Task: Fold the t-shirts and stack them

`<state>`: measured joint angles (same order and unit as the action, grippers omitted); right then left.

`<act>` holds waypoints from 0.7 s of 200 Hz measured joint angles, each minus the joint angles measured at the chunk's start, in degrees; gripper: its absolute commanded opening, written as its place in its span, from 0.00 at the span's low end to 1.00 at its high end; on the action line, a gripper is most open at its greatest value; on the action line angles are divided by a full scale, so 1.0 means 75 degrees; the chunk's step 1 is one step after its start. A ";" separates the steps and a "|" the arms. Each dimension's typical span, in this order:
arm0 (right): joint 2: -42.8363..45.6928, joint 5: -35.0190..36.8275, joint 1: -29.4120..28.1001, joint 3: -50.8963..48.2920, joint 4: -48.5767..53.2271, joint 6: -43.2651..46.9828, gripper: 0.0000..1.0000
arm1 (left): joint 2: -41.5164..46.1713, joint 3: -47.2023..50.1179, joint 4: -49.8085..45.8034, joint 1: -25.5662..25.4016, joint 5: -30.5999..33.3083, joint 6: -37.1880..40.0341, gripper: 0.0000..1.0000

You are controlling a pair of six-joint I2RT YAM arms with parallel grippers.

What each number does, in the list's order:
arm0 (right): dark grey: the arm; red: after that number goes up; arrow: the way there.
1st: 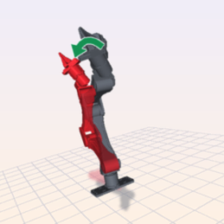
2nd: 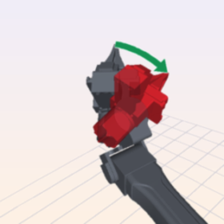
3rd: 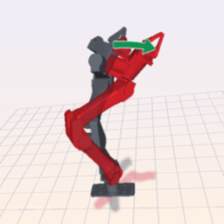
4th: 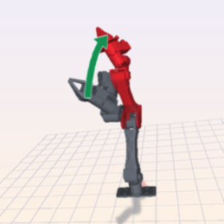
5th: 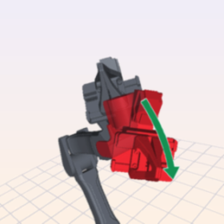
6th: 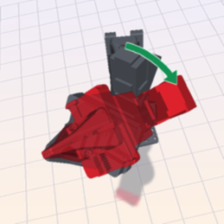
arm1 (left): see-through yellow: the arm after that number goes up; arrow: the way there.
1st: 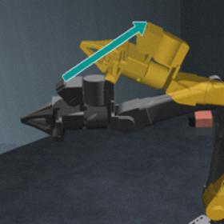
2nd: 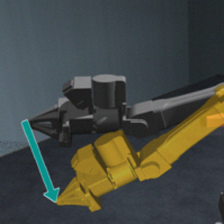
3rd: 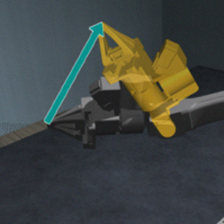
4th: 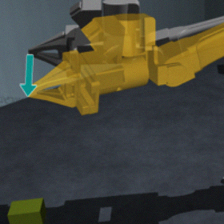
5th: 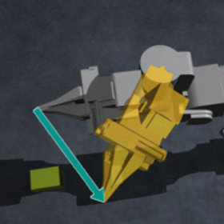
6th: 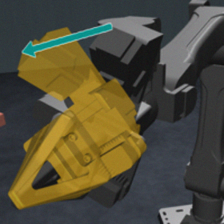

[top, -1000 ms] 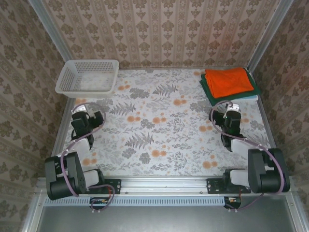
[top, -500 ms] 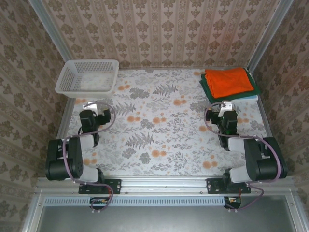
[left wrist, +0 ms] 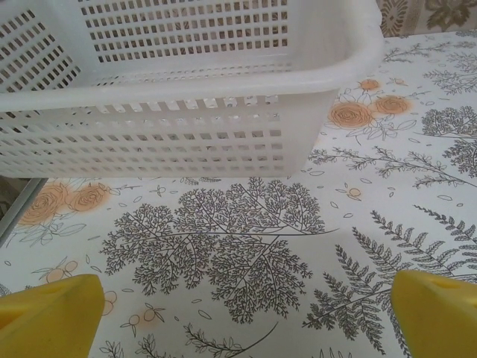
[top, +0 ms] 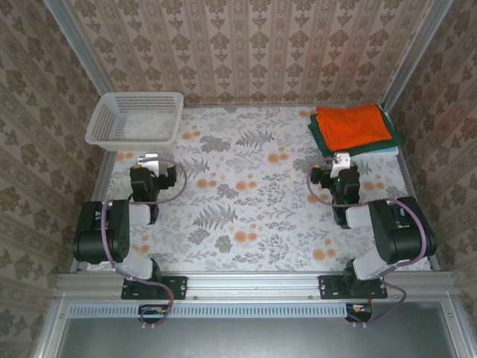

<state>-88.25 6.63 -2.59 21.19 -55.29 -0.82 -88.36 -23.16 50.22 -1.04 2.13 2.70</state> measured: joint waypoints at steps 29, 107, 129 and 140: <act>0.0000 0.0020 0.0128 0.0175 0.0265 -0.0090 1.00 | 0.0000 0.0000 -0.0184 -0.0006 -0.0006 0.0000 1.00; 0.0000 0.0026 0.0125 0.0175 0.0580 -0.0114 1.00 | 0.0000 0.0000 -0.0204 -0.0006 -0.0006 0.0000 1.00; 0.0000 0.0026 0.0111 0.0175 0.0580 -0.0111 1.00 | 0.0000 0.0000 -0.0204 -0.0006 -0.0006 0.0000 1.00; 0.0000 0.0023 0.0111 0.0175 0.0580 -0.0111 0.99 | 0.0000 0.0000 -0.0204 -0.0006 -0.0006 0.0000 1.00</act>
<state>-88.25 6.81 -1.76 22.50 -50.94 -1.65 -88.36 -23.16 48.69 -1.08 2.09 2.70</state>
